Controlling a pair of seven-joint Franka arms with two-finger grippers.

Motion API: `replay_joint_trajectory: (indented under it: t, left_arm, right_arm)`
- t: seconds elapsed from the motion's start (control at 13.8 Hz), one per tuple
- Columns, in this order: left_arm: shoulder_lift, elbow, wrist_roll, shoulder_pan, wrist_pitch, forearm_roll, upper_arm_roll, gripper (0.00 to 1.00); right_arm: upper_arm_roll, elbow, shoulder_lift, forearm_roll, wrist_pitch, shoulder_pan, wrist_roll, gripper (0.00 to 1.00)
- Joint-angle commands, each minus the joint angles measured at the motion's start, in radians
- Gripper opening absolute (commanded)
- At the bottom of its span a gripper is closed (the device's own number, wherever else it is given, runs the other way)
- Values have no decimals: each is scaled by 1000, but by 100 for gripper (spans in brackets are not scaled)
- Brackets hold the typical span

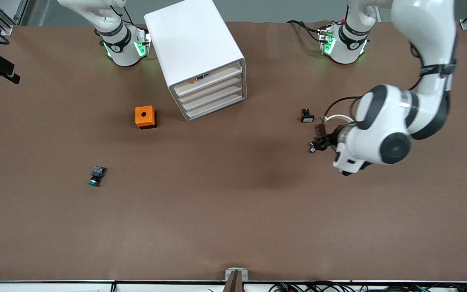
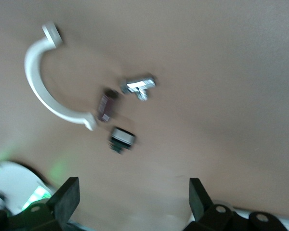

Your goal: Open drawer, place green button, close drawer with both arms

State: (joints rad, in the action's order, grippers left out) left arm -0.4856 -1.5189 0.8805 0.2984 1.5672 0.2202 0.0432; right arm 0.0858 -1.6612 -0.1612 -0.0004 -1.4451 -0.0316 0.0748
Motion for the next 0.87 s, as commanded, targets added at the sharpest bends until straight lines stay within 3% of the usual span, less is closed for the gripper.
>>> replay_joint_trajectory:
  t: [0.0,0.44,0.65,0.8]
  left_arm:
    - [-117,112,315,57,-6,100,-5,100]
    - [-269,129,789,91,120,381,4,100]
    - [-327,138,996,90,174,409,82,100]
    - [-378,155,1148,85,175,447,121,100]
  right_arm:
    - [-3,3,-8,-1,-1,-1,-3,100]
    - [5,32,41,-13,-1,-25,8,100]
    - [2,37,119,-85,-17,-11,2,100]
    - [2,81,201,-78,-35,-19,11,100]
